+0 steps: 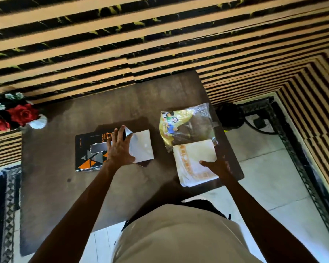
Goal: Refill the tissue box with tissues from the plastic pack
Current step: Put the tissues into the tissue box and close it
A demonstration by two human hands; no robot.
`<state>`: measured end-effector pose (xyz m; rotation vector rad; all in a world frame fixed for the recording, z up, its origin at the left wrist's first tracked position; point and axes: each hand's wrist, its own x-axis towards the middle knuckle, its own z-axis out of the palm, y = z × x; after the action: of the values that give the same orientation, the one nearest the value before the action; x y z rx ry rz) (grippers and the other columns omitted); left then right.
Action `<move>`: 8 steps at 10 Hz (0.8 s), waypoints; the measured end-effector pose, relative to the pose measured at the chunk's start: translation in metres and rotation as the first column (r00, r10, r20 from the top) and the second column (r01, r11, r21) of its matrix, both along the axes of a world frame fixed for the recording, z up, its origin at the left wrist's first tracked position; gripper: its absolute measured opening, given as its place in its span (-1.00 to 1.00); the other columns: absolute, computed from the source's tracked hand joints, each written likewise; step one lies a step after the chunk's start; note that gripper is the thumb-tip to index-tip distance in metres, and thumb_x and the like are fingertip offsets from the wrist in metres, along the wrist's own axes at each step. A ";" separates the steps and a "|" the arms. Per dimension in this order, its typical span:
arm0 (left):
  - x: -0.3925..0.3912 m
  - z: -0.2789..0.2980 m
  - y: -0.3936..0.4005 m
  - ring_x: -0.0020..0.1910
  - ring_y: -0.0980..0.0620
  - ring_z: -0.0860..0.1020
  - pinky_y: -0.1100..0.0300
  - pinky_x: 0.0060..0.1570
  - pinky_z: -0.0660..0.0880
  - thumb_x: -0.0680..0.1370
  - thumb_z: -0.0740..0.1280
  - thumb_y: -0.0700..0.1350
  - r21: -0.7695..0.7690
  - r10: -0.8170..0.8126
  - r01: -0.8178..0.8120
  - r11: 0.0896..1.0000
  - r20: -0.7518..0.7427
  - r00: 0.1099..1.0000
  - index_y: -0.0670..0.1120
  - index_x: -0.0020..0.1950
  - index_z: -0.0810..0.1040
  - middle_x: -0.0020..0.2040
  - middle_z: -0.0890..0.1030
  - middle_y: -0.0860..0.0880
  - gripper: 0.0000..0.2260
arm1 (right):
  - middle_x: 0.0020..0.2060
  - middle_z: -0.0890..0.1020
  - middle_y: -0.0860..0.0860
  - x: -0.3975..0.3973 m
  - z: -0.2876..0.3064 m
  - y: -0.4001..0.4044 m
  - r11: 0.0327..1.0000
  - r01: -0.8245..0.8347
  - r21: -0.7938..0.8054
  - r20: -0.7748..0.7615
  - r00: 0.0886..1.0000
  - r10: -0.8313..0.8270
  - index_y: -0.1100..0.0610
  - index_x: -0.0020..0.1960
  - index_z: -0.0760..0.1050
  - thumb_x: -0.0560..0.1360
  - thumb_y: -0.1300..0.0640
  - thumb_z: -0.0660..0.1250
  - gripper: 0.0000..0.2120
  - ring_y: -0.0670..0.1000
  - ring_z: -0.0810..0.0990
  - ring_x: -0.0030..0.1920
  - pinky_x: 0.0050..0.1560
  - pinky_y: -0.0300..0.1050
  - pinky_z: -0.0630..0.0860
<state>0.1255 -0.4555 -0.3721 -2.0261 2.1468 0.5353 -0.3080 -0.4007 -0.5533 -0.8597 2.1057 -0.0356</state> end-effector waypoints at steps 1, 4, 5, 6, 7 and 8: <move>0.001 0.004 0.000 0.54 -0.28 0.05 -0.34 0.42 0.11 0.19 0.62 0.09 -0.004 -0.004 0.004 1.000 0.005 1.000 -0.04 0.50 0.29 0.58 0.08 -0.18 -0.05 | 0.30 0.53 0.00 0.008 0.024 -0.005 0.999 0.019 0.035 0.073 0.997 -0.021 0.01 0.40 0.36 -0.19 -0.55 0.46 0.25 0.16 0.50 0.33 0.32 0.24 0.43; 0.001 0.013 0.000 0.52 -0.31 0.12 -0.38 0.38 0.13 0.13 0.63 0.17 0.023 -0.019 0.018 1.000 0.051 0.998 -0.05 0.51 0.28 0.56 0.15 -0.19 0.04 | 0.05 0.67 0.15 0.050 0.210 -0.009 0.994 0.025 0.105 0.622 0.779 -0.086 0.22 0.15 0.58 0.44 0.21 0.44 -0.71 0.13 0.61 0.04 0.06 -0.03 0.56; 0.000 0.014 0.000 0.50 -0.32 0.16 -0.39 0.37 0.13 0.09 0.64 0.18 0.014 -0.027 0.026 1.000 0.069 0.997 -0.06 0.52 0.26 0.54 0.19 -0.21 0.08 | 0.10 0.66 0.13 0.052 0.212 -0.012 0.988 -0.070 0.135 0.615 0.788 -0.028 0.19 0.21 0.56 0.42 0.17 0.45 -0.64 0.15 0.59 0.13 0.26 0.09 0.48; -0.002 0.017 -0.002 0.45 -0.36 0.23 -0.42 0.32 0.19 0.02 0.65 0.19 0.001 -0.052 0.052 0.999 0.106 0.993 -0.06 0.50 0.31 0.49 0.27 -0.25 0.12 | 0.11 0.66 0.14 0.059 0.209 -0.009 0.987 -0.116 0.110 0.637 0.770 0.020 0.11 0.21 0.52 0.46 0.10 0.40 -0.67 0.19 0.61 0.16 0.26 0.19 0.50; -0.004 0.020 -0.006 0.43 -0.36 0.24 -0.43 0.30 0.22 -0.02 0.66 0.19 0.038 -0.052 0.047 0.998 0.152 0.987 -0.03 0.50 0.31 0.48 0.28 -0.23 0.14 | 0.13 0.65 0.20 0.065 0.200 -0.006 0.989 -0.130 0.066 0.611 0.789 0.062 0.16 0.24 0.51 0.52 0.10 0.34 -0.69 0.14 0.64 0.03 0.11 0.10 0.58; -0.007 0.023 -0.008 0.45 -0.34 0.21 -0.43 0.33 0.20 0.02 0.65 0.19 0.062 -0.056 0.046 0.997 0.181 0.982 -0.02 0.51 0.28 0.50 0.24 -0.22 0.12 | 0.01 0.64 0.14 0.067 0.197 -0.007 0.984 -0.175 0.035 0.560 0.819 0.126 0.20 0.28 0.47 0.53 0.13 0.32 -0.66 0.04 0.62 -0.09 -0.10 -0.05 0.60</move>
<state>0.1188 -0.4633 -0.3490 -1.9038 2.0456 0.3829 -0.2415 -0.4073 -0.3564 -0.8397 1.4754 -0.1000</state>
